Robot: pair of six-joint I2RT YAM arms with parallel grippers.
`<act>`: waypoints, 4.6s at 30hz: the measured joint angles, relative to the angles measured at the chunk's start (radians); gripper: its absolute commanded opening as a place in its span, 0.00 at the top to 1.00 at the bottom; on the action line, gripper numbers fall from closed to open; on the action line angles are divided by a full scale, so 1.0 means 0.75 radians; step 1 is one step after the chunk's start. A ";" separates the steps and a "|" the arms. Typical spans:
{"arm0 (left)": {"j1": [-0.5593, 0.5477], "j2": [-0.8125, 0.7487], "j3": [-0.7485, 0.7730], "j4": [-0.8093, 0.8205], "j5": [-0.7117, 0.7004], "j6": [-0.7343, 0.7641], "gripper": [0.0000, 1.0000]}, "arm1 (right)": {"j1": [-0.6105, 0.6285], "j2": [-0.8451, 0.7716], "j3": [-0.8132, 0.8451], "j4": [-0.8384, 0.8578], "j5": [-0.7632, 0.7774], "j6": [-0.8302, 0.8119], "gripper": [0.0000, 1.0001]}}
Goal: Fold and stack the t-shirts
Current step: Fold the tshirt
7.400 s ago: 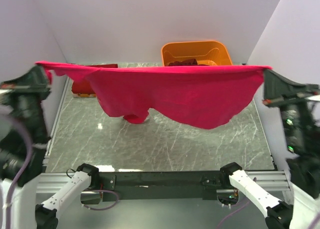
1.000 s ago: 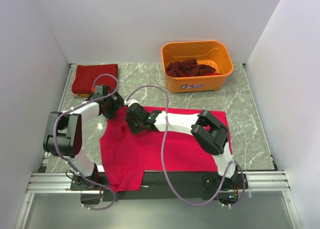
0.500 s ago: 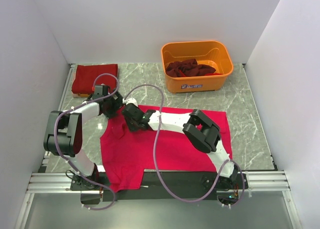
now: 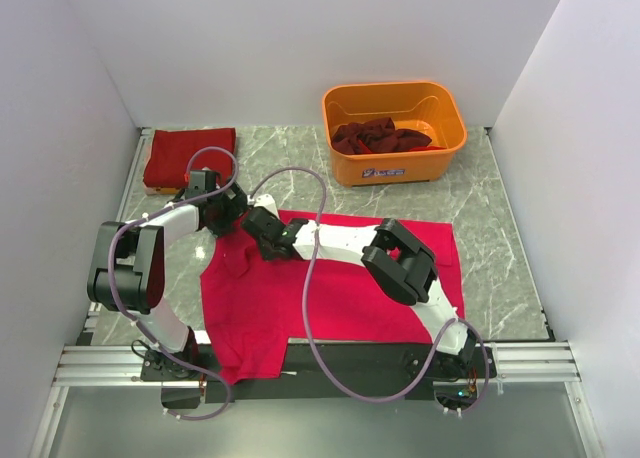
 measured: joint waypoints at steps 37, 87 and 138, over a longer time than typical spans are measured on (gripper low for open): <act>-0.001 0.024 0.056 -0.086 -0.039 0.027 0.01 | 0.047 -0.334 -0.268 -0.203 -0.161 0.038 0.73; -0.057 0.139 0.235 -0.224 -0.118 0.113 0.01 | -1.452 -0.452 -0.579 -0.117 -0.311 -0.079 0.24; -0.428 -0.542 0.002 -0.688 -0.315 -0.042 0.01 | -1.548 -1.034 -0.842 -0.049 -0.389 -0.022 0.23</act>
